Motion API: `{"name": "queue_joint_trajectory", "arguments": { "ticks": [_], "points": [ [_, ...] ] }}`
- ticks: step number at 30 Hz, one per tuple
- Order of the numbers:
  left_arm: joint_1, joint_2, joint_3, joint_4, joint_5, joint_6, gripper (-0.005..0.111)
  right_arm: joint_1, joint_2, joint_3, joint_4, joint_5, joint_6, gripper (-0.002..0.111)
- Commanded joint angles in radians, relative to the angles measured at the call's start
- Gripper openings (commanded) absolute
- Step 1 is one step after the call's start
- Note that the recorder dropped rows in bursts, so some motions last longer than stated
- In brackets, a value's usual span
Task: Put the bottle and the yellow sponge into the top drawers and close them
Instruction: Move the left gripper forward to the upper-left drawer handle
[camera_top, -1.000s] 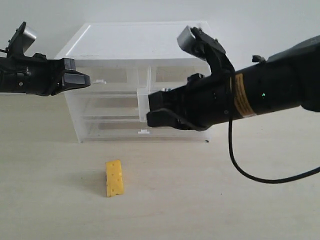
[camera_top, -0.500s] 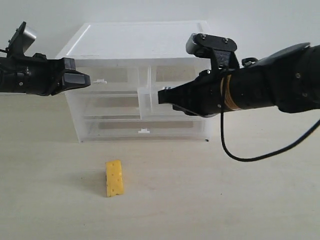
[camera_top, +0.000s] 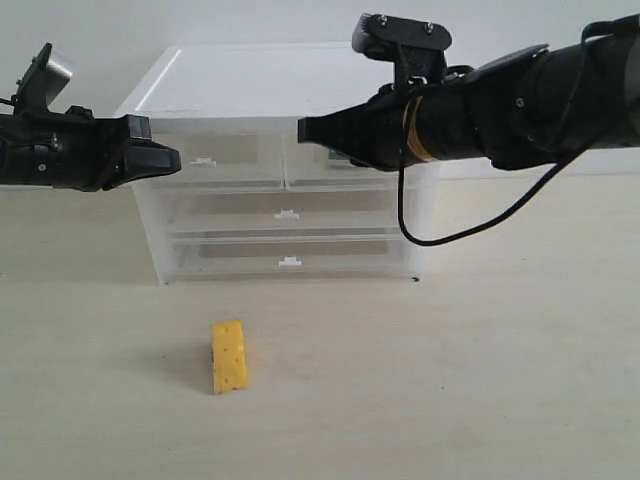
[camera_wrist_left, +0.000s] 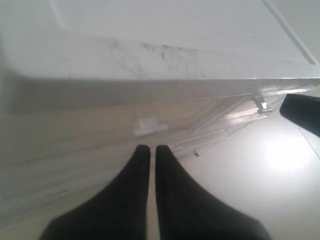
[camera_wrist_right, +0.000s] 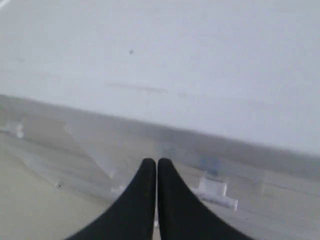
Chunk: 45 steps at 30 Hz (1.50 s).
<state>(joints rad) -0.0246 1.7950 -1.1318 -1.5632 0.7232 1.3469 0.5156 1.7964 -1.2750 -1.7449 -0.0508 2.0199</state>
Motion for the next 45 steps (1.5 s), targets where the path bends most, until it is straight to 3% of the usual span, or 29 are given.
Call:
{"name": "queue_joint_trajectory", "arguments": {
  "ticks": [1, 11, 20, 23, 27, 29, 30, 35, 36, 40, 43, 45],
  "points": [
    [0.001, -0.001, 0.003, -0.010, 0.006, 0.008, 0.004, -0.007, 0.008, -0.059, 0.006, 0.031, -0.005, 0.000],
    [0.001, -0.001, 0.003, 0.007, 0.016, 0.008, 0.004, -0.007, -0.001, -0.074, 0.001, -0.195, 0.018, 0.000],
    [0.001, -0.001, 0.003, 0.079, 0.063, 0.008, 0.004, -0.007, -0.052, 0.011, 0.001, -0.190, -0.006, 0.001],
    [0.001, -0.001, 0.003, 0.083, 0.122, 0.008, 0.004, -0.007, -0.050, 0.052, 0.001, -0.124, -0.006, 0.018],
    [0.001, 0.006, 0.003, 0.071, 0.092, -0.014, 0.004, -0.007, -0.027, 0.076, 0.001, -0.080, -0.003, 0.057],
    [0.001, 0.027, 0.003, 0.042, 0.081, -0.023, 0.005, -0.007, -0.014, 0.076, 0.001, -0.080, -0.003, 0.059],
    [-0.004, 0.035, 0.003, 0.042, 0.079, -0.014, 0.009, -0.007, -0.009, 0.076, 0.001, -0.078, -0.003, 0.059],
    [-0.057, 0.063, 0.003, 0.031, -0.007, 0.034, 0.064, -0.007, -0.007, 0.076, 0.001, -0.030, -0.031, 0.059],
    [-0.075, 0.063, -0.002, 0.019, -0.029, 0.034, 0.066, -0.007, -0.007, 0.076, 0.001, -0.023, -0.044, 0.059],
    [-0.099, 0.063, -0.009, -0.065, -0.016, 0.030, 0.049, -0.007, -0.007, 0.076, 0.001, -0.017, -0.054, 0.059],
    [-0.056, 0.096, -0.009, -0.181, 0.206, 0.006, 0.046, -0.007, -0.007, 0.076, 0.001, -0.031, -0.060, 0.059],
    [-0.028, 0.127, -0.009, -0.181, 0.328, 0.000, 0.046, -0.007, -0.007, 0.076, 0.001, -0.034, -0.060, 0.059]
  ]
}}
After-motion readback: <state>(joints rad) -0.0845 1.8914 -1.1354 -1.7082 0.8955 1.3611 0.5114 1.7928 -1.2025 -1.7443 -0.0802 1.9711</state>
